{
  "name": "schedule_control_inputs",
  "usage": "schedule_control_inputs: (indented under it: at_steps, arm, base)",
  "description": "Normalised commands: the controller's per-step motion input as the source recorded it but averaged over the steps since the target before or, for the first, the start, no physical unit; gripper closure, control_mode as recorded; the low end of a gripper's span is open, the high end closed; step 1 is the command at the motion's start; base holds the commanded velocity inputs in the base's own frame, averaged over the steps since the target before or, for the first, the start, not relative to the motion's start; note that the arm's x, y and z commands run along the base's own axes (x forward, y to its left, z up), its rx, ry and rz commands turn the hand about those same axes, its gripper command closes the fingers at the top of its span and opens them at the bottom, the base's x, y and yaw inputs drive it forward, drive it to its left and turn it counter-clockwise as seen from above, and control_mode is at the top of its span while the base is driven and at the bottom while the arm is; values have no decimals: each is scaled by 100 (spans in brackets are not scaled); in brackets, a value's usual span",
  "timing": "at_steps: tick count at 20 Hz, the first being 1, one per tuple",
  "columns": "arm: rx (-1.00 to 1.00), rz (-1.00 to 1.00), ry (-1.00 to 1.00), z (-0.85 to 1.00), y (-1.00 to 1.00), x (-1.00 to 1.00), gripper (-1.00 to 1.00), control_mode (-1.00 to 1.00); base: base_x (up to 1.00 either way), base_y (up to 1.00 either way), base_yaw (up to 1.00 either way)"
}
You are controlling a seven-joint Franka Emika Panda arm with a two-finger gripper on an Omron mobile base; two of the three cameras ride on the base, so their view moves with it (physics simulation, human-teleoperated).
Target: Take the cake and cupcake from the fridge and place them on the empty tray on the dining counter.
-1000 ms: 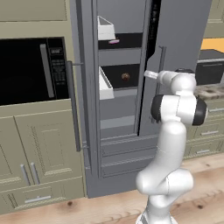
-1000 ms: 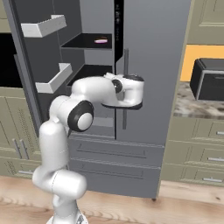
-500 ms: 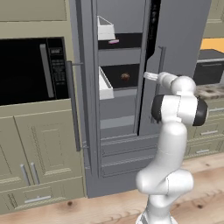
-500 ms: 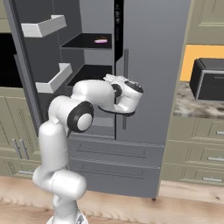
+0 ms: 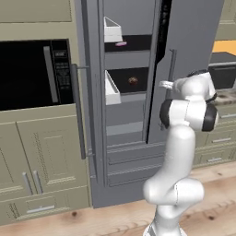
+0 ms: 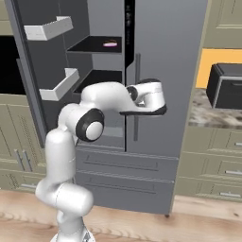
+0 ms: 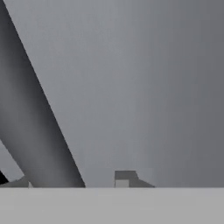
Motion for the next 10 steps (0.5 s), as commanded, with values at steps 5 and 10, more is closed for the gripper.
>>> schedule_control_inputs:
  at_steps: [5,10]
  arm:
    - [10,-26,39,7,-100,-30,100,-100]
    - [6,-10,0,0,-100,-89,100,-100]
  base:
    - [0,0,0]
    - [0,0,0]
